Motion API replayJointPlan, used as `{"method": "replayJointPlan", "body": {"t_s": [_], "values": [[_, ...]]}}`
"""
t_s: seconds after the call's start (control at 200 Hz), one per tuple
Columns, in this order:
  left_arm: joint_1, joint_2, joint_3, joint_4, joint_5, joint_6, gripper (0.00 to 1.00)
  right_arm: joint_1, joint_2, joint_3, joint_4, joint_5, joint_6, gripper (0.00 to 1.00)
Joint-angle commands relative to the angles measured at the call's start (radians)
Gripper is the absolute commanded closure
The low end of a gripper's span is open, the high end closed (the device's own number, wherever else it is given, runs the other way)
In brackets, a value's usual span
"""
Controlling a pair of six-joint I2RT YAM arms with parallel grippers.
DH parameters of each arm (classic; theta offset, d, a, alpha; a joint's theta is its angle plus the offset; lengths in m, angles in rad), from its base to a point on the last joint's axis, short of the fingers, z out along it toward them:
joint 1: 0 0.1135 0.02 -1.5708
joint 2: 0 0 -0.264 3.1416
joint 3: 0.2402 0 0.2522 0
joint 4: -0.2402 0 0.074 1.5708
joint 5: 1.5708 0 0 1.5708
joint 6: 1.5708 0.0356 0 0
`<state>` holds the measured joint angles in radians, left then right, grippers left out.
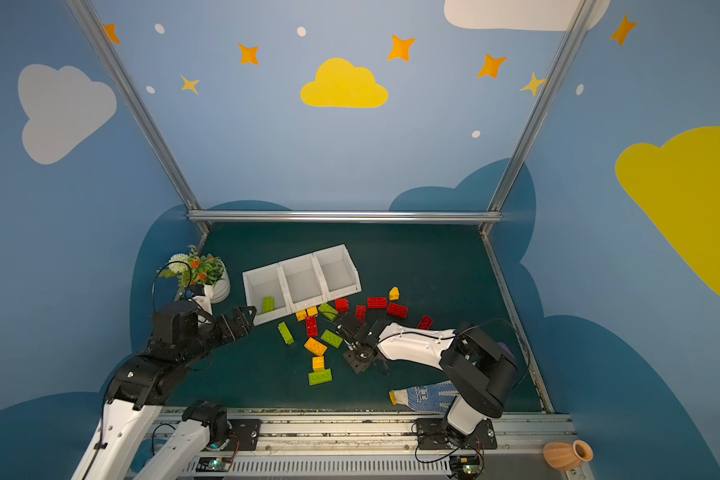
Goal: Sort the legos into containers by color
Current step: 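Grasp a lime-green brick with the right gripper while the left arm withdraws, then carry the brick with the right gripper into the compartment nearest the plant and release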
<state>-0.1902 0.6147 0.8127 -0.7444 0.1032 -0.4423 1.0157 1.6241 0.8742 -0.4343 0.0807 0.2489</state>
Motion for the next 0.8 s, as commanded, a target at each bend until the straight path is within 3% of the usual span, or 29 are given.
{"method": "replayJointPlan", "body": {"t_s": [0.0,0.22,0.466,0.796], "values": [[0.000,0.003,-0.007,0.002,-0.013,0.011,0.00,0.016,0.013,0.020,-0.028,0.022,0.006,0.72],[0.001,-0.008,-0.007,-0.003,-0.027,0.006,0.00,0.027,-0.069,0.049,-0.079,0.040,0.010,0.81],[-0.002,-0.073,0.003,-0.024,-0.111,-0.004,0.00,0.027,-0.130,0.121,-0.093,-0.007,0.002,0.81],[0.000,-0.225,-0.006,-0.024,-0.234,-0.025,0.00,0.014,0.035,0.397,-0.069,-0.089,-0.040,0.82]]}}
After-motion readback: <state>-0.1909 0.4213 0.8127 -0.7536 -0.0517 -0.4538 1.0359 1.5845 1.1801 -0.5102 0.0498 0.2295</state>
